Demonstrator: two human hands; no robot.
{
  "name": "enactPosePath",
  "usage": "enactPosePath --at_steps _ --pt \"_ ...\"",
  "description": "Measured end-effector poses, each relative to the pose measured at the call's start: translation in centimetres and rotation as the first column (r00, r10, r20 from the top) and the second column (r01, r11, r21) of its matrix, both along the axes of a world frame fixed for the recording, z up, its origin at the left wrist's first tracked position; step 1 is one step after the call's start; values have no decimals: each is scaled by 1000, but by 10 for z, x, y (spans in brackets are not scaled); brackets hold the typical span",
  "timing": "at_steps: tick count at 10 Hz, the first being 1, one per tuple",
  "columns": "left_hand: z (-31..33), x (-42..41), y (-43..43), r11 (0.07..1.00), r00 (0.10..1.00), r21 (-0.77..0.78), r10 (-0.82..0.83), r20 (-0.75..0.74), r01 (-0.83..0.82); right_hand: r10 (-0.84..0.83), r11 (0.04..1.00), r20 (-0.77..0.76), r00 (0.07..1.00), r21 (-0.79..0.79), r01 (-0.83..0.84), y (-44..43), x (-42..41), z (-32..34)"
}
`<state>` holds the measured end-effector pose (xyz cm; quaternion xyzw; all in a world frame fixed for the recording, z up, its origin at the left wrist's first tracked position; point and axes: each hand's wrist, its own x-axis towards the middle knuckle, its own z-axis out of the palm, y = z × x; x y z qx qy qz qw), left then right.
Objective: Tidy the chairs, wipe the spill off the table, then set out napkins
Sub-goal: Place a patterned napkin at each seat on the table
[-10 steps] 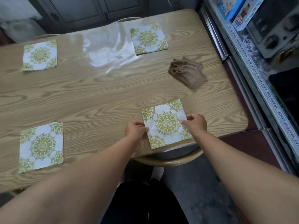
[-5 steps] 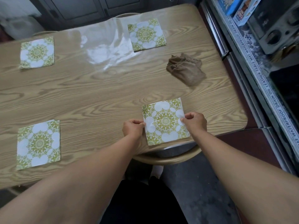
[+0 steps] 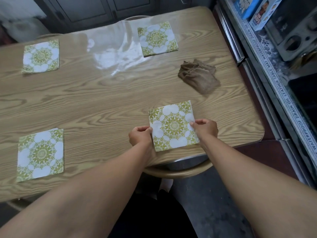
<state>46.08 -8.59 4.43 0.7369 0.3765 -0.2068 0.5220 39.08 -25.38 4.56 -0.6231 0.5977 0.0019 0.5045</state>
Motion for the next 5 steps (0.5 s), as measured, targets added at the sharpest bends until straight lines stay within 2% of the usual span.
enactPosePath --at_steps 4,5 --pt "7 4 3 1000 1000 -15 -27 -4 27 30 1000 15 999 -7 -29 1 0 2" --pt "13 2 5 999 999 -12 -53 -4 53 86 994 14 996 -69 -85 3 0 6"
